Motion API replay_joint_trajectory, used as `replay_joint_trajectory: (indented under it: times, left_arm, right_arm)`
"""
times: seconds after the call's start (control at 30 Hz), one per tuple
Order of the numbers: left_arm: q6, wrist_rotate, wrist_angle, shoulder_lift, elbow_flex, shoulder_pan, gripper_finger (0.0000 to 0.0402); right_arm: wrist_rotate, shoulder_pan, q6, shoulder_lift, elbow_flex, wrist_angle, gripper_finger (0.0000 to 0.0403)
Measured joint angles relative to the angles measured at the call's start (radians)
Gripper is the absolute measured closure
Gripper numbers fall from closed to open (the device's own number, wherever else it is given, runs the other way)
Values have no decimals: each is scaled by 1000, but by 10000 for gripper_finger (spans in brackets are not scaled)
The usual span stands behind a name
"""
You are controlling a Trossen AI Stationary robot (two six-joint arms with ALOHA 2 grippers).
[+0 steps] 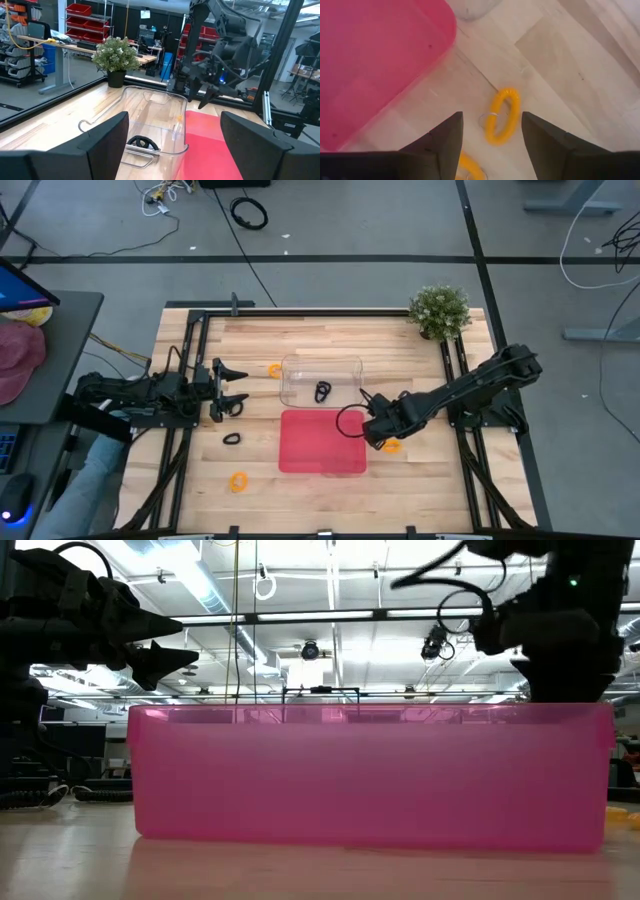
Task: Sort spring keychains
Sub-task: Put the yellow spring keychain into the red bin
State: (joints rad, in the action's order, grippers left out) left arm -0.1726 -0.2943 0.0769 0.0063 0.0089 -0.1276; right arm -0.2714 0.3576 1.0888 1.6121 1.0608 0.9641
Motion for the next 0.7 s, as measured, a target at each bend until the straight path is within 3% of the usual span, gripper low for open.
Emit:
replay_joint_trajectory:
  times: [0.17, 0.4, 0.57, 0.7]
  left_arm:
    - [0, 0, 0, 0, 0, 0, 81]
    - [0, 0, 1, 0, 0, 0, 81]
    - [0, 0, 0, 0, 0, 0, 81]
    - [0, 0, -1, 0, 0, 0, 81]
  right_arm:
    - [35, -25, 13, -10, -109, -80, 198]
    - [174, -95, -47, -18, -304, -358, 198]
    - [183, -115, -20, -26, -352, -371, 207]
    - [176, -115, -40, -24, -352, -359, 240]
